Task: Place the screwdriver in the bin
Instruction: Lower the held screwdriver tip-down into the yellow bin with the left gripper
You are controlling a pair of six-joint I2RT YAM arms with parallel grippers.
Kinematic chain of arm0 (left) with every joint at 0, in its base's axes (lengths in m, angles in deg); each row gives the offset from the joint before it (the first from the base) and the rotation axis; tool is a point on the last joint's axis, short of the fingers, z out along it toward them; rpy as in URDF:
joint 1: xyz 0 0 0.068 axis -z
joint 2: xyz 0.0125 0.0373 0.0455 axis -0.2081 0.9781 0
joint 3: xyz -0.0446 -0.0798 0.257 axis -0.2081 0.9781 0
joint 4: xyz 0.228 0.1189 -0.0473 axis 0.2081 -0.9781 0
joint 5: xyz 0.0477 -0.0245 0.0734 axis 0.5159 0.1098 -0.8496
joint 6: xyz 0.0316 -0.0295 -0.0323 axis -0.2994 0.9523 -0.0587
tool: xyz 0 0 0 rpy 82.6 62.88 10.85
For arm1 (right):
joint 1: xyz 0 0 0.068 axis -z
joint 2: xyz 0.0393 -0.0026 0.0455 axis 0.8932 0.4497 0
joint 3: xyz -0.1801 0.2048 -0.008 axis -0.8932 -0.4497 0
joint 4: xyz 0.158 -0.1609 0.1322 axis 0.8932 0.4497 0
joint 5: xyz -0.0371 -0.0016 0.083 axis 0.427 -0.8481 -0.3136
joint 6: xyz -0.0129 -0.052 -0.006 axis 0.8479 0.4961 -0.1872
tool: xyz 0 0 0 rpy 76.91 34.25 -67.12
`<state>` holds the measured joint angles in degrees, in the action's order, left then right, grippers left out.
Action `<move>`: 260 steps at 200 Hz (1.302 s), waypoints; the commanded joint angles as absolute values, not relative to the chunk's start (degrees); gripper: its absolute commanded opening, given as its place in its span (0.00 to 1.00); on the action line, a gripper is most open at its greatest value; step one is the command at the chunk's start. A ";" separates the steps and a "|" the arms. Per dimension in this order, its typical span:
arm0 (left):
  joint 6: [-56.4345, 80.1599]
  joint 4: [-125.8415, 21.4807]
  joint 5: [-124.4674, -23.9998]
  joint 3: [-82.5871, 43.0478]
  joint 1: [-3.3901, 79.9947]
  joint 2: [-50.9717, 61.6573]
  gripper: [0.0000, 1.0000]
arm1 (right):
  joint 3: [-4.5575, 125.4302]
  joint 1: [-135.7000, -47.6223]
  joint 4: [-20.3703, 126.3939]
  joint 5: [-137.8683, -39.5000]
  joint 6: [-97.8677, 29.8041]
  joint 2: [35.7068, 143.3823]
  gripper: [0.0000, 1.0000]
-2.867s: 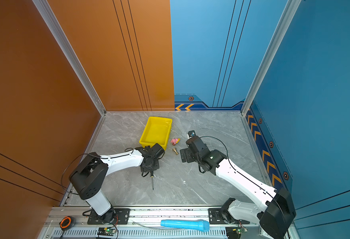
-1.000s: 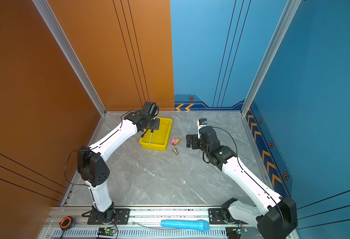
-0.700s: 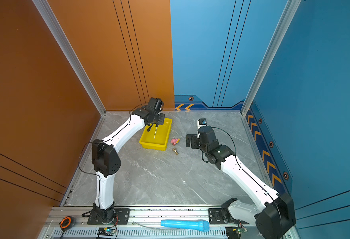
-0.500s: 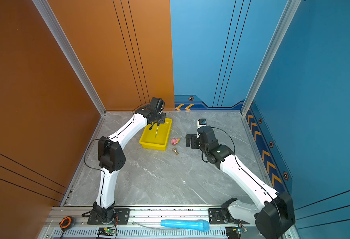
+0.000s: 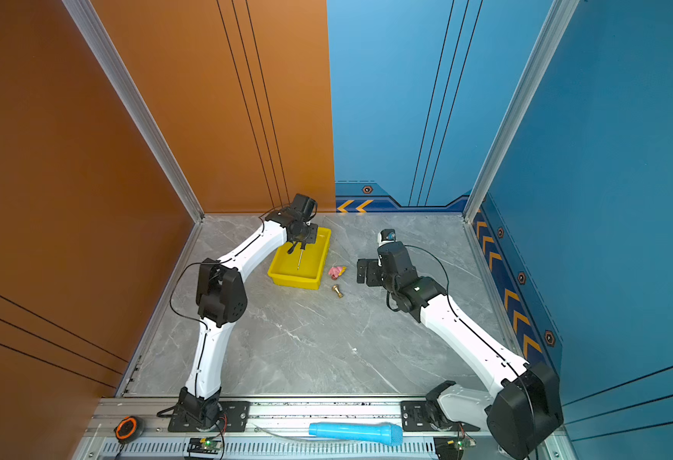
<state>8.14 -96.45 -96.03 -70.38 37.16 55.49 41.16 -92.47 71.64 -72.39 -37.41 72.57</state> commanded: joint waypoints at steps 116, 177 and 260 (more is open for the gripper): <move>11.87 -95.81 -92.35 -71.79 34.26 62.91 0.00 | 40.88 -93.76 66.43 -74.03 -39.89 71.52 1.00; 12.21 -95.81 -92.48 -72.09 34.16 64.96 0.00 | 41.41 -95.26 66.82 -72.08 -40.06 72.05 1.00; 13.49 -95.83 -90.86 -71.48 33.61 67.07 0.00 | 41.56 -95.90 68.88 -68.58 -39.63 70.57 1.00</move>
